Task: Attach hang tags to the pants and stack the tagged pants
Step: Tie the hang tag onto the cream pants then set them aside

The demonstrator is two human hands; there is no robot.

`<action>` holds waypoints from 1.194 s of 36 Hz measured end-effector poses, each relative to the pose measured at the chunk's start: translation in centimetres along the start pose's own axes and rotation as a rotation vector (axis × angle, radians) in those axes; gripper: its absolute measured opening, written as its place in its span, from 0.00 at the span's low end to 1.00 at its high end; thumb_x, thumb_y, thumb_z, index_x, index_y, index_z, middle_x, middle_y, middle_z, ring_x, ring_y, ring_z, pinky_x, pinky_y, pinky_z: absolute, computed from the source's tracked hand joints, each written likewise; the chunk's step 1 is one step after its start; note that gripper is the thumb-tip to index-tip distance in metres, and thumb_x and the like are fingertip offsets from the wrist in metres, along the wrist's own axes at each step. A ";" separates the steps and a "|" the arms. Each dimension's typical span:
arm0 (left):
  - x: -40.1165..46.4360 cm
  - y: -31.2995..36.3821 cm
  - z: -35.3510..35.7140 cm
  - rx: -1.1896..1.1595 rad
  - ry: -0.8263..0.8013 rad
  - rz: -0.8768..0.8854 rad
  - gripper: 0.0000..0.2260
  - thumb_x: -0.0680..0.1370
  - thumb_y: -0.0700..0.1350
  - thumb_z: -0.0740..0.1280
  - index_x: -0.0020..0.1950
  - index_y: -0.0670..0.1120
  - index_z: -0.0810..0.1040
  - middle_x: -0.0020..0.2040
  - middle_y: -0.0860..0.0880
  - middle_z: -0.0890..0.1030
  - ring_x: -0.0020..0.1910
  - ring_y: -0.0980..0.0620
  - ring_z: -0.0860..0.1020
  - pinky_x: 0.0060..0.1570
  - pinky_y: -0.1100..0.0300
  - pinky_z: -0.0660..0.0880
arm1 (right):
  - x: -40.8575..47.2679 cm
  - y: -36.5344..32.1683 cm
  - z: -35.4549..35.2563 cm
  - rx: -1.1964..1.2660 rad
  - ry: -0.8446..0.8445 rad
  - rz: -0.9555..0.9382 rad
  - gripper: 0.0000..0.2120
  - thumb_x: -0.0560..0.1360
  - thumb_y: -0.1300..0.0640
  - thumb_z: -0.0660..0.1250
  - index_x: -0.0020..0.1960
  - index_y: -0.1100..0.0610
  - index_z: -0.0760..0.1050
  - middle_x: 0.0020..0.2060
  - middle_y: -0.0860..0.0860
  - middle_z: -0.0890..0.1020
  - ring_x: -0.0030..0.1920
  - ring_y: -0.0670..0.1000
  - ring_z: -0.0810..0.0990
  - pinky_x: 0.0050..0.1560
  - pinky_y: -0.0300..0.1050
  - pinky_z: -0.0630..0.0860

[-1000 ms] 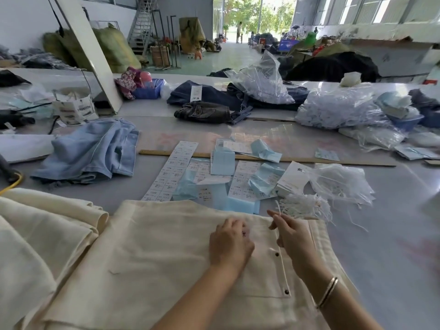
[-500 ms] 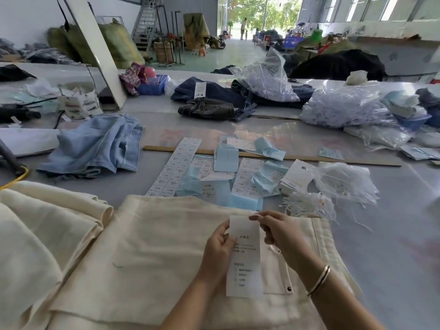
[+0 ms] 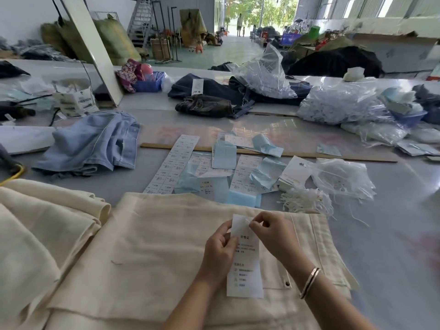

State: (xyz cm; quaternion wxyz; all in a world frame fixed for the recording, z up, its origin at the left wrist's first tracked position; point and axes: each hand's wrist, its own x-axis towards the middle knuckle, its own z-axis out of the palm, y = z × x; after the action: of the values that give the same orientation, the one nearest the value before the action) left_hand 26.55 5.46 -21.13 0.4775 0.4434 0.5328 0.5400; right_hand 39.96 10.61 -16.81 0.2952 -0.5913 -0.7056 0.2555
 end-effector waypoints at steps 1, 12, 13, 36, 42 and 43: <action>0.0 0.0 0.0 -0.002 0.000 0.004 0.18 0.79 0.31 0.59 0.58 0.52 0.78 0.48 0.48 0.85 0.46 0.49 0.84 0.42 0.58 0.79 | 0.0 0.0 0.0 -0.006 0.004 -0.002 0.09 0.73 0.54 0.69 0.34 0.48 0.76 0.27 0.44 0.75 0.26 0.41 0.71 0.27 0.30 0.67; -0.2 0.3 0.1 -0.062 -0.008 0.029 0.19 0.79 0.32 0.58 0.57 0.53 0.79 0.47 0.46 0.85 0.46 0.46 0.83 0.42 0.56 0.80 | -0.1 0.1 0.0 -0.031 -0.027 -0.008 0.09 0.72 0.52 0.68 0.34 0.47 0.74 0.27 0.45 0.76 0.24 0.41 0.70 0.25 0.31 0.66; -0.2 0.4 0.1 -0.082 -0.018 0.028 0.17 0.78 0.34 0.59 0.57 0.53 0.79 0.47 0.45 0.85 0.46 0.46 0.83 0.42 0.56 0.80 | 0.0 0.1 0.1 -0.031 -0.024 -0.007 0.09 0.72 0.52 0.68 0.34 0.47 0.74 0.27 0.44 0.76 0.24 0.41 0.70 0.25 0.30 0.66; 0.4 0.5 -0.5 -0.123 -0.062 -0.018 0.05 0.76 0.45 0.69 0.47 0.47 0.84 0.44 0.48 0.84 0.42 0.55 0.80 0.41 0.64 0.75 | -1.1 0.0 0.3 -0.125 -0.121 -0.099 0.07 0.74 0.47 0.67 0.38 0.45 0.74 0.27 0.43 0.73 0.26 0.40 0.70 0.27 0.31 0.67; 0.4 0.4 0.0 -0.075 -0.026 0.013 0.04 0.77 0.40 0.68 0.48 0.40 0.82 0.42 0.49 0.83 0.41 0.56 0.79 0.43 0.64 0.74 | -1.2 0.3 0.3 -0.128 -0.146 -0.117 0.08 0.75 0.48 0.67 0.37 0.43 0.72 0.28 0.43 0.74 0.28 0.41 0.70 0.28 0.32 0.66; 0.4 0.5 0.0 -0.072 -0.028 0.008 0.05 0.77 0.41 0.68 0.48 0.41 0.82 0.42 0.49 0.83 0.41 0.56 0.79 0.43 0.64 0.74 | -1.2 0.4 0.2 -0.119 -0.140 -0.118 0.09 0.75 0.48 0.67 0.37 0.42 0.72 0.28 0.44 0.74 0.28 0.41 0.70 0.28 0.32 0.66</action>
State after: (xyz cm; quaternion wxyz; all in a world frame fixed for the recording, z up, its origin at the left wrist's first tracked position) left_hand 26.52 5.84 -20.67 0.4983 0.4356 0.5045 0.5545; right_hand 40.23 9.49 -17.37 0.2239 -0.5460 -0.7719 0.2363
